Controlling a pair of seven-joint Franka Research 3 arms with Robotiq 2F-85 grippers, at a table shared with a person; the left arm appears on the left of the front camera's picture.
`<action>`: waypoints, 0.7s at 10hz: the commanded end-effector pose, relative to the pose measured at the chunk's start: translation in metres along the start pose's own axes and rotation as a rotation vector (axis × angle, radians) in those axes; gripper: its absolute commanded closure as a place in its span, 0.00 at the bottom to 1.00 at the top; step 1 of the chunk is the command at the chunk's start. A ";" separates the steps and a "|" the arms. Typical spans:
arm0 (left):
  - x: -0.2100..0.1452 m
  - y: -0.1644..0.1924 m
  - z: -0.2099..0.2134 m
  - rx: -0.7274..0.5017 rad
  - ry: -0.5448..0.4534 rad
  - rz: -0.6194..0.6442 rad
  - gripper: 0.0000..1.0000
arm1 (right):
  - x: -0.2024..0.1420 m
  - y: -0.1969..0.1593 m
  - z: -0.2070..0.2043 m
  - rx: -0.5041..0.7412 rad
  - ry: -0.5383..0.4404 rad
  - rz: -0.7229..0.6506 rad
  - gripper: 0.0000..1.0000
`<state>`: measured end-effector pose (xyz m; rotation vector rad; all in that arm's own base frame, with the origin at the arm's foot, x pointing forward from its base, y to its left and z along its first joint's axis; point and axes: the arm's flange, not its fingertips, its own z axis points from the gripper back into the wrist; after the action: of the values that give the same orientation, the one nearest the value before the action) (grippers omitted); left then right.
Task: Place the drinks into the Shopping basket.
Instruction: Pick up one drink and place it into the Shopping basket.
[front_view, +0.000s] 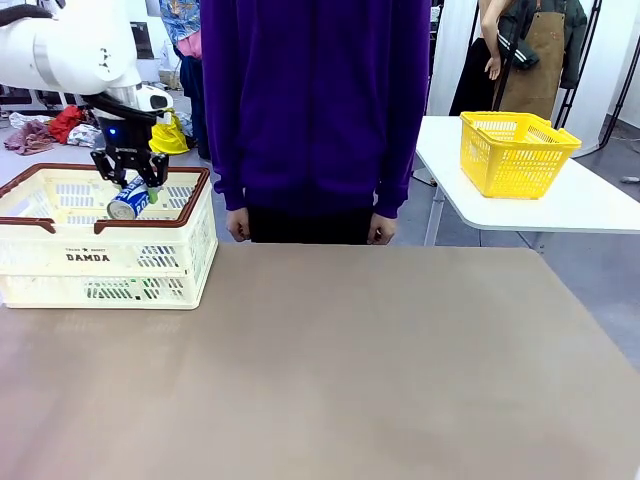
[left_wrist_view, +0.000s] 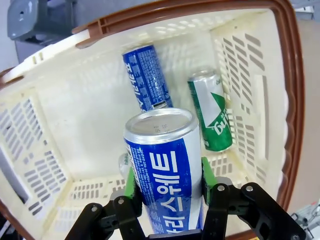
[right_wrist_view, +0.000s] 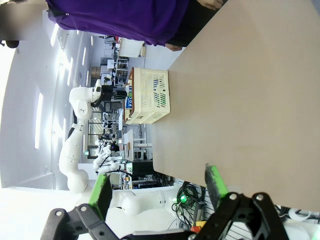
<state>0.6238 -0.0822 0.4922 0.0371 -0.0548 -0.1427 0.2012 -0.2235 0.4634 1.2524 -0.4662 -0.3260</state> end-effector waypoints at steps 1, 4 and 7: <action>-0.003 0.003 -0.009 0.006 -0.024 -0.022 1.00 | 0.002 0.000 -0.001 0.027 -0.009 0.028 0.00; -0.006 0.001 -0.054 0.011 0.008 0.017 1.00 | 0.002 0.000 -0.001 0.027 -0.009 0.028 0.00; 0.001 -0.011 -0.084 -0.010 -0.009 0.061 1.00 | 0.002 0.000 -0.001 0.027 -0.009 0.028 0.00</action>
<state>0.6279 -0.0876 0.4050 0.0287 -0.0297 -0.1154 0.2012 -0.2235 0.4634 1.2524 -0.4663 -0.3260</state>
